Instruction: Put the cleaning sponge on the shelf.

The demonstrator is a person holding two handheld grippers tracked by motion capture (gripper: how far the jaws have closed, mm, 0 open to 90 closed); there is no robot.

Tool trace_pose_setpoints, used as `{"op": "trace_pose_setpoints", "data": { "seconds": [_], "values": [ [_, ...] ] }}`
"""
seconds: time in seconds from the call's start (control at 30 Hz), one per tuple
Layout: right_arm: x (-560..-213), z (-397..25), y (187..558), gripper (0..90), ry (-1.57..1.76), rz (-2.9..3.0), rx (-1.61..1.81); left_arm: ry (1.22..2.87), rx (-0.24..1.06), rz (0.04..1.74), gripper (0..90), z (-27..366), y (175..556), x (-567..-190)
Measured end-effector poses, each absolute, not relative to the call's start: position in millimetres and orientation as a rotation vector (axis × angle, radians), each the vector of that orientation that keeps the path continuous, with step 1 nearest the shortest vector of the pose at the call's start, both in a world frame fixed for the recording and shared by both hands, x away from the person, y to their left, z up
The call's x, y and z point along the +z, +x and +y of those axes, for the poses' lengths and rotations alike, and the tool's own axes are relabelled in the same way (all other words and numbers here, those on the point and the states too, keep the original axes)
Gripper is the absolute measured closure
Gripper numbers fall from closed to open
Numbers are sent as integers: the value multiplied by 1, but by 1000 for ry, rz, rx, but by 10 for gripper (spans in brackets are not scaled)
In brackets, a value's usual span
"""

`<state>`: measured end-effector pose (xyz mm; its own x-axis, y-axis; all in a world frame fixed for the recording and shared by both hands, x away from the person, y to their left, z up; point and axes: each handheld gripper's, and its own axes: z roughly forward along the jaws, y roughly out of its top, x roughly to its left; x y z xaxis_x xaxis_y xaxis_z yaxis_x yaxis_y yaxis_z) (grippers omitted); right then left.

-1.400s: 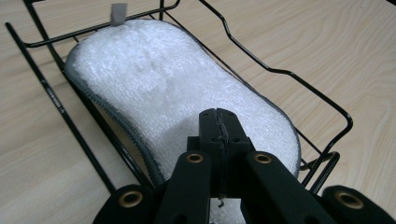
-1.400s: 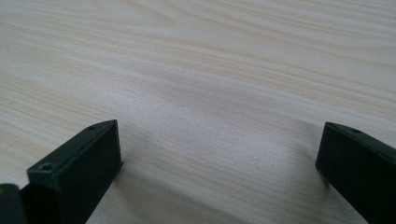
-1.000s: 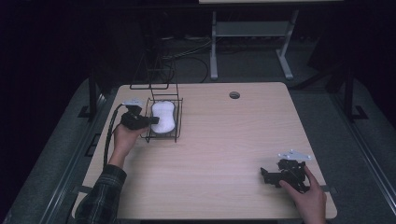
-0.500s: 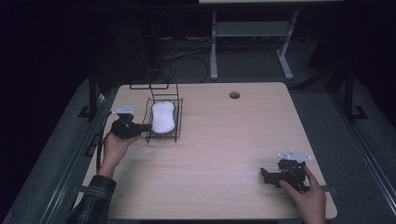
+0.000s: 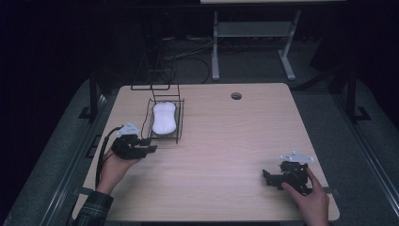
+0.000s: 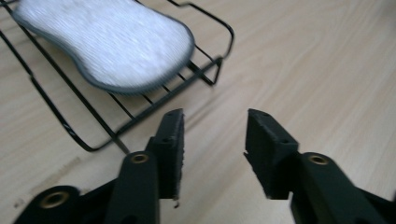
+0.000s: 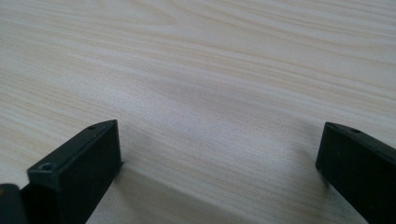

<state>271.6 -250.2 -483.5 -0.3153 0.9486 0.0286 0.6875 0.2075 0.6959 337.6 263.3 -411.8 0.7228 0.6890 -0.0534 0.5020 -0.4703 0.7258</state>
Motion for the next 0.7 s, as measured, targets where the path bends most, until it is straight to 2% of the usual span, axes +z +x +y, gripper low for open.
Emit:
{"op": "trace_pose_setpoints", "data": {
  "seconds": [0.33,0.7],
  "values": [
    [-483,-250,272,0,1519,2082,869,2274,351,849,309,251,311,-436],
    [-483,-250,271,0,1520,2082,869,2306,336,848,196,248,299,-449]
  ]
}}
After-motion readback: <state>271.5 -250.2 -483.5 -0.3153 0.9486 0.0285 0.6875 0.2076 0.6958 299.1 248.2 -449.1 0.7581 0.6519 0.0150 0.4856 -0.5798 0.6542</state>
